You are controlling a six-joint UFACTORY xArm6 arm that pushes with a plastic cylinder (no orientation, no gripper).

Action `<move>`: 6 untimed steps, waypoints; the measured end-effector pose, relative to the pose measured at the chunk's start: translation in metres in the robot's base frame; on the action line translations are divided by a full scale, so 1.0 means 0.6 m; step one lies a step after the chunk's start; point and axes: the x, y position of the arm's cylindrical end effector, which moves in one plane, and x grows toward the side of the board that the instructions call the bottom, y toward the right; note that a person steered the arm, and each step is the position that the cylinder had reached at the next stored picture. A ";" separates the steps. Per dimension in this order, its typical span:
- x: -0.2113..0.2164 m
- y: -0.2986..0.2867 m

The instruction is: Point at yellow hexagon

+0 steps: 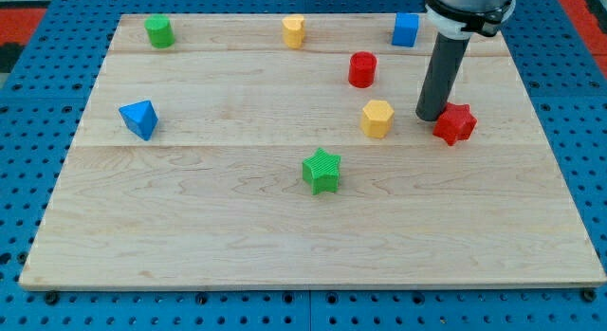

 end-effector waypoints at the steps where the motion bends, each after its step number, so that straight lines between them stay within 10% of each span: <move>1: -0.012 0.000; 6: -0.039 -0.085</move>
